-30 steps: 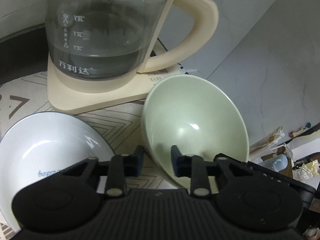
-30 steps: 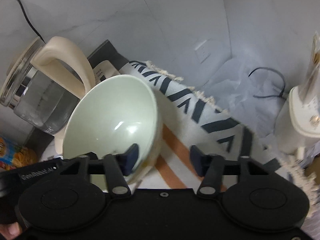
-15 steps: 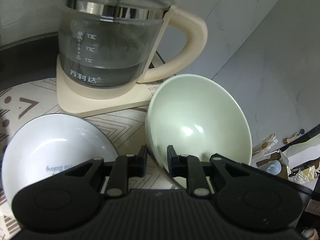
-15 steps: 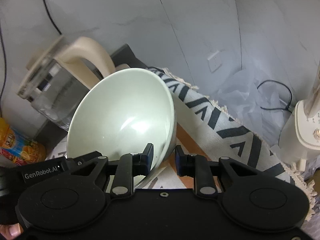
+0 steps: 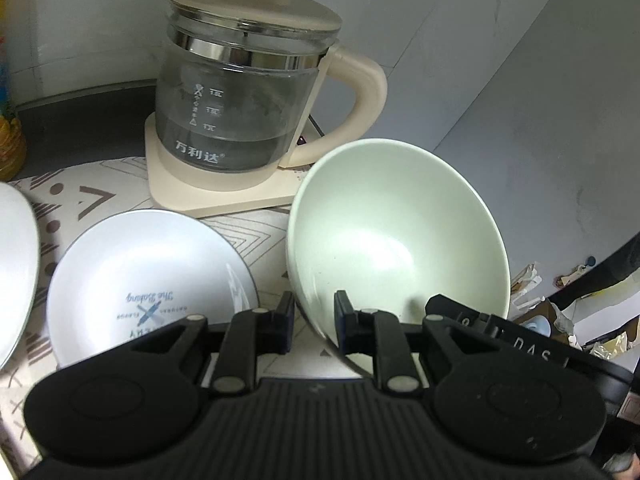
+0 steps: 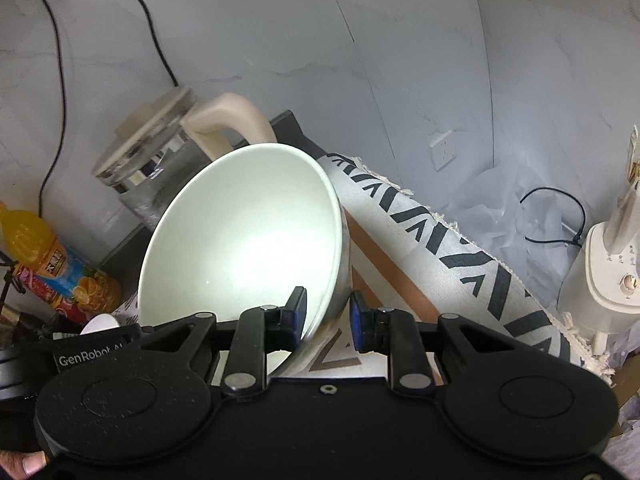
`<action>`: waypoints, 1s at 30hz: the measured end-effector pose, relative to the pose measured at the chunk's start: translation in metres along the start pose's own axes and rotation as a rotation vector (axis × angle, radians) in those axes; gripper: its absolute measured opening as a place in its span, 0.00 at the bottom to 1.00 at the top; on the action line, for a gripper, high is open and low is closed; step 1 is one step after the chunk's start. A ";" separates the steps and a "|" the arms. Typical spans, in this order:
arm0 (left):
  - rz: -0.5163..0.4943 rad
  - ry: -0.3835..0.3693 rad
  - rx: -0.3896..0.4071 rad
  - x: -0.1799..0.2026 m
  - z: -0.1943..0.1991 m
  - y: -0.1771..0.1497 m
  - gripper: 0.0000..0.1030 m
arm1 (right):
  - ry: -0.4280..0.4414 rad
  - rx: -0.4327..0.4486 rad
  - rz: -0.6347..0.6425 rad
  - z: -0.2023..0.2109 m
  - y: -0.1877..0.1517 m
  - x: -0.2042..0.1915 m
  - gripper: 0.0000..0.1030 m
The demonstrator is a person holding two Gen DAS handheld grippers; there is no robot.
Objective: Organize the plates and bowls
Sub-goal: 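Carry the smaller pale green bowl with both tools over the bowl stack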
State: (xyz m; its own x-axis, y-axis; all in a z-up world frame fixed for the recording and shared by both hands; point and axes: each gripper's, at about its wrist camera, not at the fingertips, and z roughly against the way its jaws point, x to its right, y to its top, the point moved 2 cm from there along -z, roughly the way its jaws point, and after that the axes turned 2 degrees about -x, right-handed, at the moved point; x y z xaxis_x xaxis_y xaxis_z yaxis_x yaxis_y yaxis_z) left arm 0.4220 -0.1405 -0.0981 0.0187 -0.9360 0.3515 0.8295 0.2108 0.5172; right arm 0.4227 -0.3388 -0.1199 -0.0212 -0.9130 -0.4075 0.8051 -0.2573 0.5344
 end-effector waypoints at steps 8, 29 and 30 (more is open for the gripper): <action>0.005 -0.011 0.030 0.004 0.025 -0.012 0.18 | 0.009 0.030 0.025 0.024 -0.010 -0.006 0.22; 0.052 0.022 0.091 -0.002 0.086 -0.051 0.18 | 0.073 0.073 0.090 0.071 -0.037 -0.028 0.23; 0.055 0.024 0.093 -0.004 0.088 -0.053 0.18 | 0.078 0.072 0.092 0.072 -0.038 -0.029 0.23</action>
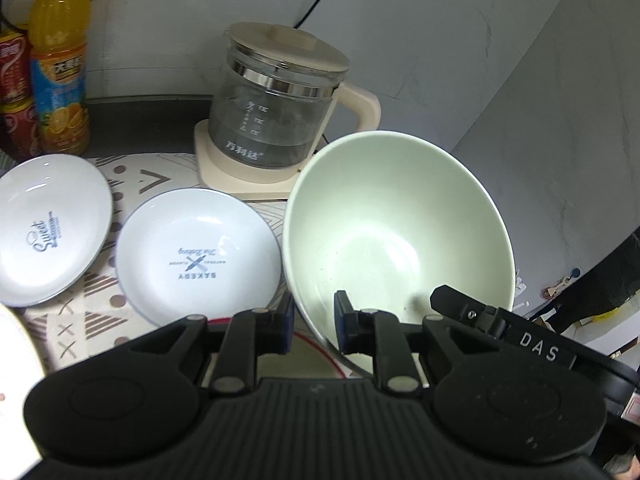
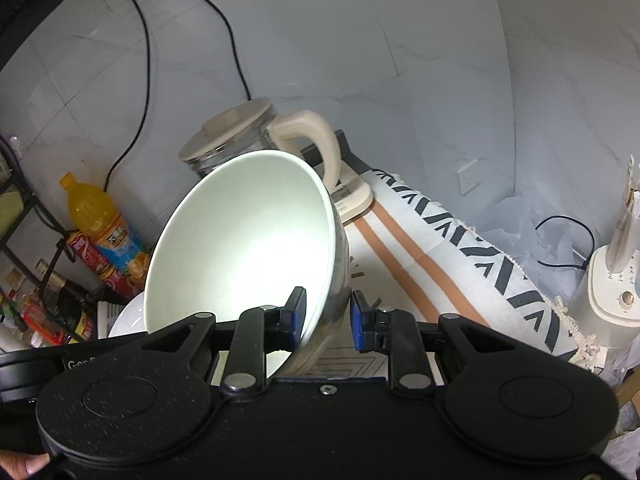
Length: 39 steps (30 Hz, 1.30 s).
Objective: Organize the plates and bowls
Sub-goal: 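Carry the smaller pale green bowl with both tools over the bowl stack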
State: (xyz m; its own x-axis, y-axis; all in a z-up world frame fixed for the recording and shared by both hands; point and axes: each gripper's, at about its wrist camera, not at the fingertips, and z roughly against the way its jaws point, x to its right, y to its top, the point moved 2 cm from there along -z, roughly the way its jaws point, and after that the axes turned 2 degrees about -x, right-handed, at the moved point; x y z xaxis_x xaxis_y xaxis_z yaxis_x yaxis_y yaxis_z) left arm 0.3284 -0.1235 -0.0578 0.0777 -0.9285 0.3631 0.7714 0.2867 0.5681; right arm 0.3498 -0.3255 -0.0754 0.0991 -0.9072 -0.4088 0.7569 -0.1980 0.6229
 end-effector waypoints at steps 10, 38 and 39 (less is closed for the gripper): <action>0.046 0.018 0.047 -0.007 0.030 -0.015 0.18 | 0.039 0.007 0.055 0.016 -0.016 -0.014 0.23; 0.073 0.108 0.021 -0.028 0.073 -0.059 0.18 | 0.130 -0.069 0.132 0.030 -0.059 -0.037 0.24; 0.075 0.110 0.016 -0.029 0.072 -0.061 0.18 | 0.128 -0.077 0.135 0.029 -0.061 -0.037 0.24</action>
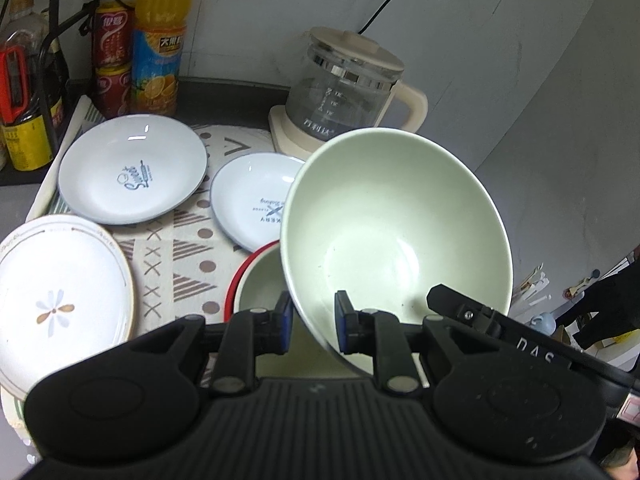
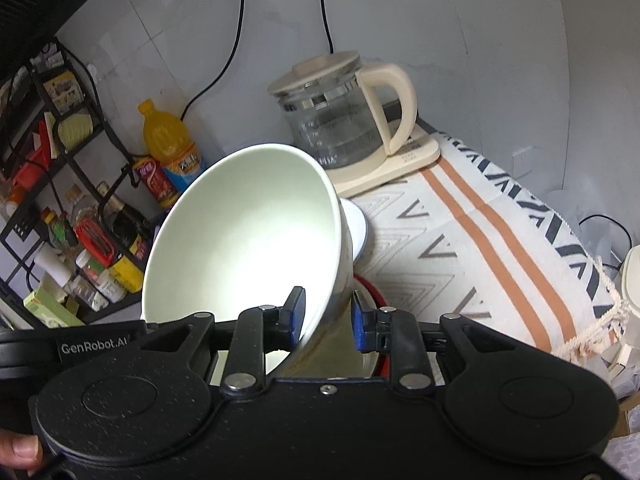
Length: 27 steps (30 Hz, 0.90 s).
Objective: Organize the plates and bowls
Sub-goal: 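Carry the smaller pale green bowl with both tools over the bowl stack, then lower the smaller bowl into the stack and open both tools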
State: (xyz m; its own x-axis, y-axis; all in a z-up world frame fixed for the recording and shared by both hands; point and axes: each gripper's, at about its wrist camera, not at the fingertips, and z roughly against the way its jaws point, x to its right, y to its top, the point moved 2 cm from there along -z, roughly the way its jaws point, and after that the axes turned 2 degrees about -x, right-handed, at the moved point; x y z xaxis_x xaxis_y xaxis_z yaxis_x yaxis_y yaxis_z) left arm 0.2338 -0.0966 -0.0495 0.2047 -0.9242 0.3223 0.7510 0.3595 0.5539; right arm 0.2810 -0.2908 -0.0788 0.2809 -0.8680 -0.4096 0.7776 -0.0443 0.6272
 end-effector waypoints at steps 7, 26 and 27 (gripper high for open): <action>0.014 0.012 -0.037 -0.004 -0.009 -0.012 0.19 | -0.010 -0.045 0.002 -0.007 -0.011 0.005 0.24; 0.052 0.064 -0.115 -0.012 -0.040 -0.020 0.22 | -0.031 -0.129 0.055 -0.034 -0.015 0.008 0.34; 0.051 0.069 -0.118 -0.012 -0.041 -0.018 0.22 | -0.033 -0.133 0.060 -0.034 -0.014 0.007 0.35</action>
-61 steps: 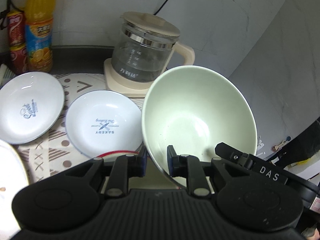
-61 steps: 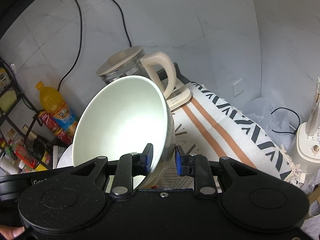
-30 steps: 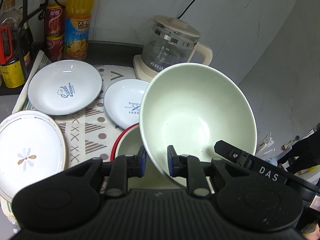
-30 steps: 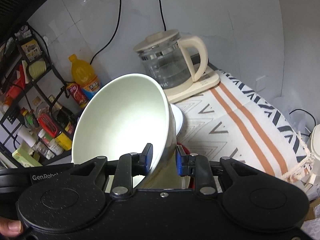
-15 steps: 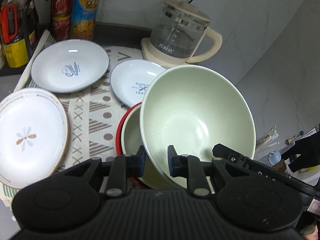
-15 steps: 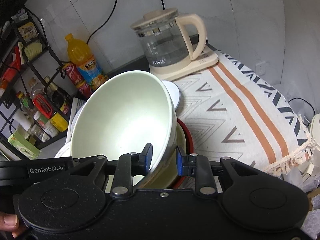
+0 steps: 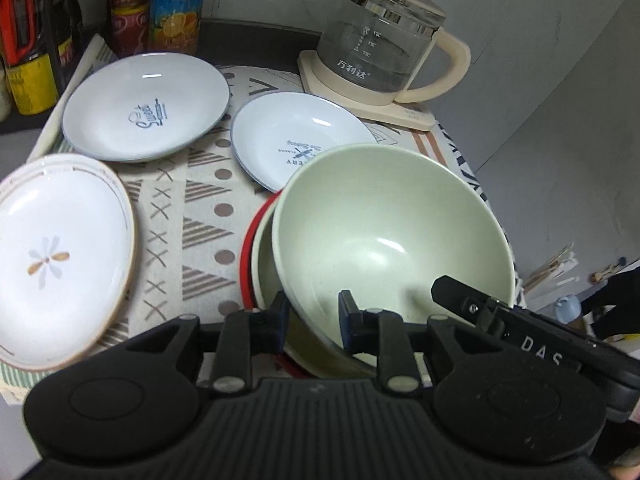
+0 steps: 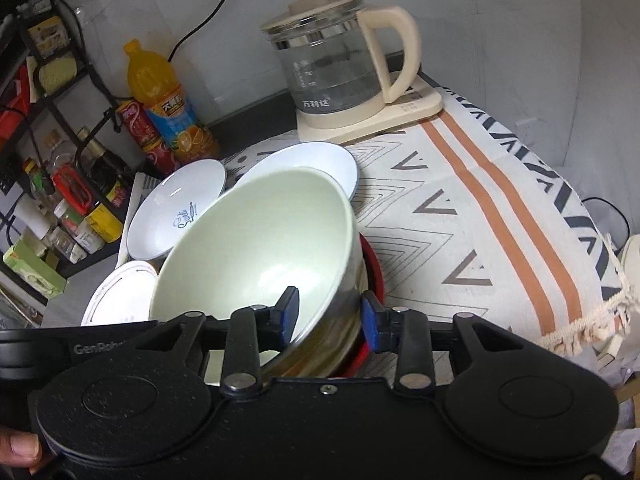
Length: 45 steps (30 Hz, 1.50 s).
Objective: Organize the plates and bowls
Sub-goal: 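Lower the smaller bowl into the stack and open both tools, then move both tools toward the white plate printed 'Sweet'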
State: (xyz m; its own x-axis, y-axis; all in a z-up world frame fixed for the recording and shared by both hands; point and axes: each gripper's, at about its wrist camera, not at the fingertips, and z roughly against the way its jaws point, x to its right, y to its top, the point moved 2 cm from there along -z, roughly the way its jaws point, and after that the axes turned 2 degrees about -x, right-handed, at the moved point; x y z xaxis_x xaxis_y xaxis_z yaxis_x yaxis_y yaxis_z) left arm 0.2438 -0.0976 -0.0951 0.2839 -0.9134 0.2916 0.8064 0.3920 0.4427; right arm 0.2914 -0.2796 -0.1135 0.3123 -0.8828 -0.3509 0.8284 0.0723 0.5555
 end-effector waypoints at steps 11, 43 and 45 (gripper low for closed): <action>0.011 0.048 0.059 -0.007 0.013 0.015 0.46 | -0.006 0.051 -0.004 0.016 0.006 0.004 0.52; 0.147 0.282 0.228 -0.080 0.108 -0.020 0.76 | 0.116 0.111 0.080 0.032 -0.002 -0.057 1.00; 0.154 0.282 0.237 -0.084 0.113 -0.021 0.76 | 0.127 0.111 0.104 0.032 -0.003 -0.065 1.00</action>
State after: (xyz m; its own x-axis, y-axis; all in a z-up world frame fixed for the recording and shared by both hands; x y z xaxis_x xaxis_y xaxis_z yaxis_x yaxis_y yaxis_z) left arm 0.1442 -0.0167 -0.0332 0.5500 -0.8233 0.1402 0.6109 0.5111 0.6047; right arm 0.2537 -0.2375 -0.0684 0.4558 -0.8069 -0.3756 0.7343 0.1025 0.6710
